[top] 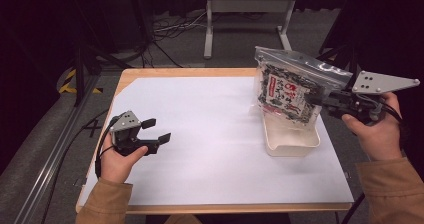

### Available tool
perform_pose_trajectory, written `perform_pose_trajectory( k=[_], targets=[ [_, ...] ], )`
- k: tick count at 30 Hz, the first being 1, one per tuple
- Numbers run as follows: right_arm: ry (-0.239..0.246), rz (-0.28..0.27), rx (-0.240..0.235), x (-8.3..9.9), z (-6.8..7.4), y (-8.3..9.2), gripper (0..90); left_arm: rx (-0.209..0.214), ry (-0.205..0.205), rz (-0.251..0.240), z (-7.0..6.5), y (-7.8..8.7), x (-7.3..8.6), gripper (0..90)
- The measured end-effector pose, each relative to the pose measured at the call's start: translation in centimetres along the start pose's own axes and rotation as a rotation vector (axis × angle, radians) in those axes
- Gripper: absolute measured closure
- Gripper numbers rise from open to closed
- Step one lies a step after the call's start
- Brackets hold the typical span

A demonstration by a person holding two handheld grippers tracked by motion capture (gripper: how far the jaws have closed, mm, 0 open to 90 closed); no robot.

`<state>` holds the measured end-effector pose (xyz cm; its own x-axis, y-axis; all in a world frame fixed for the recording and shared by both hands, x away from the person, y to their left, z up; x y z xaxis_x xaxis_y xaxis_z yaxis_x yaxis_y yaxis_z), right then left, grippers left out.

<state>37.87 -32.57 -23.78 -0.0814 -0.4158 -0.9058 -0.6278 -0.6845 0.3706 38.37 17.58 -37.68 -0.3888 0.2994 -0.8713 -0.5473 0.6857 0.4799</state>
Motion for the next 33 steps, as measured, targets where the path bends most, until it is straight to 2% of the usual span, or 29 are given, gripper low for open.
perform_pose_trajectory(
  k=[5, 11, 15, 19, 28, 33],
  targets=[
    [-0.011, 0.021, 0.034, 0.4, -0.3, 0.2, 75.9, 0.004, 0.003, 0.004, 0.0, -0.1, 0.0, 23.8],
    [-0.088, 0.052, 0.073, 1.4, -0.9, 0.5, 75.8, -0.002, 0.001, 0.007, 0.0, -0.2, 0.1, 21.8],
    [-0.102, 0.065, 0.073, 1.8, -1.1, 0.6, 75.8, 0.001, 0.002, 0.012, 0.1, -0.2, 0.1, 21.7],
    [-0.152, 0.088, 0.081, 2.3, -1.3, 0.5, 75.8, 0.005, 0.007, 0.011, 0.1, -0.2, 0.1, 21.6],
    [-0.192, 0.138, 0.11, 3.6, -1.4, -0.4, 75.8, 0.004, 0.015, 0.017, 0.1, -0.2, 0.2, 21.1],
    [-0.195, 0.161, 0.103, 4.4, -1.2, -0.8, 75.7, 0.009, 0.017, 0.023, 0.1, -0.4, 0.3, 20.8]
  ],
)
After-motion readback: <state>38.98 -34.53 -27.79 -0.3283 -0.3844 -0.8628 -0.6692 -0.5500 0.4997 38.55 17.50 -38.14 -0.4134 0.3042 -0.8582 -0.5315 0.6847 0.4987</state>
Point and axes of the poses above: each handheld gripper's, and its own axes: y roughly backward along the jaws, x roughly out of its underside, z roughly to its left, the point moved 3 cm from there along -y, roughly forward along the jaws, and after that the axes turned 1 degree about z, right-handed, at the moved point
